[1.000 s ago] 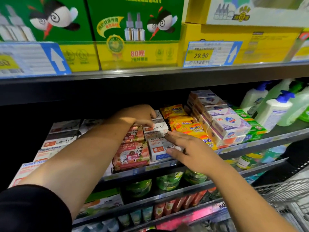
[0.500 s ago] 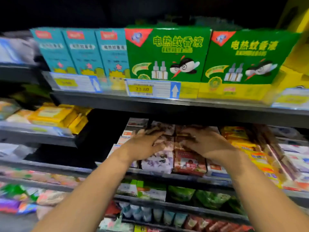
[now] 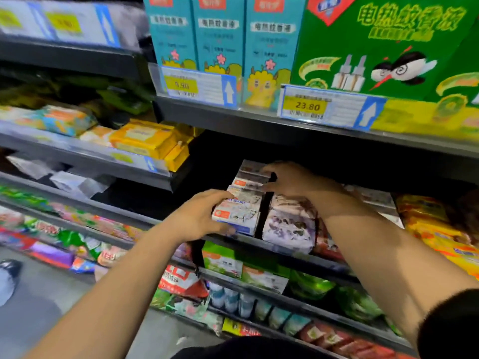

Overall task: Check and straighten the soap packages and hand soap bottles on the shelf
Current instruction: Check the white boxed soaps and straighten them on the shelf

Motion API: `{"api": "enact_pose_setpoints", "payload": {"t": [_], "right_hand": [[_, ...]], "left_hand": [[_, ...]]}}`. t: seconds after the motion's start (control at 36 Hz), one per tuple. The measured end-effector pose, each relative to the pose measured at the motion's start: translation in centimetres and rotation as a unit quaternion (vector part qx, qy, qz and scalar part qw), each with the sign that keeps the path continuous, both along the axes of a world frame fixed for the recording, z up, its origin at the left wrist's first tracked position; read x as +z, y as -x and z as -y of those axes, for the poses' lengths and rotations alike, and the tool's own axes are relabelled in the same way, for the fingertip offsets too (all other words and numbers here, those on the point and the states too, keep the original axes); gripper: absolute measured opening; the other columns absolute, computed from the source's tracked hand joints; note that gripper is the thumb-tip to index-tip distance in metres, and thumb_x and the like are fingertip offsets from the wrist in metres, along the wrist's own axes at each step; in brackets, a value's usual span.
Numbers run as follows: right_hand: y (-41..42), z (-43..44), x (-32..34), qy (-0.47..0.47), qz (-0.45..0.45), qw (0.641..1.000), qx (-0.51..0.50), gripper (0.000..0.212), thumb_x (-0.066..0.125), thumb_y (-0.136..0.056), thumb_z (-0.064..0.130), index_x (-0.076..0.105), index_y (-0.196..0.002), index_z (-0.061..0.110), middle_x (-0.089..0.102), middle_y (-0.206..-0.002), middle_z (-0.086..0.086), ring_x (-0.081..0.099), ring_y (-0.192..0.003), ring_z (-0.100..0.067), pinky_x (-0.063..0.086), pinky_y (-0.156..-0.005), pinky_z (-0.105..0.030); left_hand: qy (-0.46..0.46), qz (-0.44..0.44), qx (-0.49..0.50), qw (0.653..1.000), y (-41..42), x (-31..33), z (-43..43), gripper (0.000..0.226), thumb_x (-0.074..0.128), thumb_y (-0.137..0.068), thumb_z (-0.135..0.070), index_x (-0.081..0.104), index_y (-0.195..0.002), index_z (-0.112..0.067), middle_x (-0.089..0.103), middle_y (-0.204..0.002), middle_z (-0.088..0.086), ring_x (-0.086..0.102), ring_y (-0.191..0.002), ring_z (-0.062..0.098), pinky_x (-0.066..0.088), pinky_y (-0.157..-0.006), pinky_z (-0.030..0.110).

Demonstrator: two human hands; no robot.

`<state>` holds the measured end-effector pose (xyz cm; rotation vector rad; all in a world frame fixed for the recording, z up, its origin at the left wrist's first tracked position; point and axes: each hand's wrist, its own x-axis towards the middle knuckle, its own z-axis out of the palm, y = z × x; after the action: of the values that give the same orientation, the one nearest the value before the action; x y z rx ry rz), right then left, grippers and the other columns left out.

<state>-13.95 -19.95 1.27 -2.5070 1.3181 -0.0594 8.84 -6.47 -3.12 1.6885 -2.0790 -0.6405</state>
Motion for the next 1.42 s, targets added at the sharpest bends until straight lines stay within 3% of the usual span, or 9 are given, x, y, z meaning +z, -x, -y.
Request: {"api": "enact_pose_setpoints", "payload": {"t": [0.08, 0.22, 0.31, 0.42, 0.72, 0.89, 1.11, 1.28, 1.42], "right_hand": [[-0.1, 2.2, -0.5, -0.010, 0.011, 1.000, -0.023, 0.054, 0.078, -0.085, 0.028, 0.058, -0.131, 0.008, 0.060, -0.131, -0.013, 0.056, -0.119, -0.031, 0.040, -0.085, -0.025], [-0.2, 4.4, -0.6, -0.065, 0.015, 0.997, -0.037, 0.074, 0.081, -0.082, 0.025, 0.046, -0.145, 0.011, 0.049, -0.146, -0.008, 0.049, -0.129, -0.023, 0.039, -0.096, -0.022], [-0.1, 4.7, -0.3, -0.076, 0.013, 0.996, -0.038, 0.081, 0.081, -0.081, 0.033, 0.040, -0.151, 0.020, 0.044, -0.151, 0.000, 0.050, -0.128, -0.020, 0.041, -0.096, -0.023], [-0.5, 5.4, -0.7, -0.068, 0.036, 0.996, -0.052, 0.063, 0.067, -0.091, 0.045, 0.046, -0.146, 0.022, 0.060, -0.137, -0.007, 0.064, -0.109, -0.023, 0.053, -0.095, -0.037], [-0.9, 6.9, -1.8, -0.115, -0.007, 0.987, -0.109, 0.096, 0.081, -0.075, 0.047, 0.031, -0.154, 0.027, 0.041, -0.155, 0.000, 0.048, -0.132, -0.025, 0.044, -0.107, -0.042], [-1.8, 7.3, -1.2, -0.078, -0.090, 0.990, -0.072, 0.059, 0.077, -0.082, 0.043, 0.058, -0.132, 0.020, 0.062, -0.127, -0.005, 0.059, -0.109, -0.024, 0.050, -0.095, -0.037], [-2.0, 7.8, -0.6, -0.074, -0.110, 0.990, -0.051, 0.075, 0.081, -0.078, 0.045, 0.044, -0.141, 0.031, 0.051, -0.136, 0.000, 0.049, -0.111, -0.021, 0.040, -0.084, -0.032], [-2.0, 8.4, -1.0, -0.099, -0.039, 0.994, -0.038, 0.081, 0.089, -0.071, 0.031, 0.043, -0.137, 0.039, 0.049, -0.128, 0.005, 0.052, -0.111, -0.021, 0.047, -0.081, -0.030], [-1.9, 8.8, -1.3, -0.143, 0.043, 0.988, -0.044, 0.081, 0.091, -0.065, 0.017, 0.050, -0.131, 0.041, 0.052, -0.130, 0.005, 0.055, -0.115, -0.022, 0.054, -0.096, -0.041]], "left_hand": [[0.015, -0.014, -0.001, 1.000, 0.9, 0.1, 0.6, 0.079, 0.089, -0.069, -0.035, 0.052, -0.136, -0.016, 0.050, -0.129, -0.001, 0.049, -0.118, 0.013, 0.034, -0.092, 0.010], [0.019, 0.092, -0.023, 0.995, 1.0, -0.4, 1.5, 0.097, 0.081, -0.065, -0.062, 0.041, -0.147, -0.028, 0.043, -0.120, -0.009, 0.042, -0.121, 0.017, 0.037, -0.104, 0.038], [0.036, 0.054, -0.020, 0.998, 0.6, -0.5, 1.8, 0.088, 0.082, -0.067, -0.059, 0.047, -0.142, -0.029, 0.044, -0.116, -0.014, 0.042, -0.116, 0.011, 0.037, -0.097, 0.024], [0.053, -0.048, 0.005, 0.997, 0.2, -1.1, 1.9, 0.076, 0.089, -0.064, -0.044, 0.056, -0.131, -0.028, 0.052, -0.119, -0.016, 0.051, -0.106, -0.003, 0.034, -0.085, 0.001], [0.076, -0.086, 0.001, 0.993, 0.0, -1.5, 2.5, 0.066, 0.091, -0.063, -0.040, 0.055, -0.119, -0.040, 0.053, -0.114, -0.016, 0.053, -0.101, -0.011, 0.037, -0.083, 0.001], [0.083, -0.087, -0.003, 0.993, -0.4, -1.8, 2.9, 0.072, 0.091, -0.062, -0.042, 0.057, -0.125, -0.034, 0.049, -0.115, -0.018, 0.051, -0.103, -0.012, 0.036, -0.087, 0.003], [0.066, -0.079, -0.013, 0.995, -1.0, -1.9, 3.2, 0.070, 0.089, -0.065, -0.047, 0.054, -0.125, -0.040, 0.049, -0.115, -0.022, 0.051, -0.105, -0.010, 0.038, -0.088, 0.004], [0.066, -0.084, 0.001, 0.994, -1.2, -2.3, 3.8, 0.072, 0.089, -0.064, -0.048, 0.055, -0.127, -0.039, 0.050, -0.115, -0.021, 0.052, -0.105, -0.008, 0.039, -0.086, 0.004], [0.086, -0.082, 0.019, 0.993, -1.2, -2.8, 4.3, 0.067, 0.087, -0.066, -0.049, 0.056, -0.125, -0.040, 0.051, -0.111, -0.020, 0.052, -0.101, -0.009, 0.042, -0.082, 0.007]]}}
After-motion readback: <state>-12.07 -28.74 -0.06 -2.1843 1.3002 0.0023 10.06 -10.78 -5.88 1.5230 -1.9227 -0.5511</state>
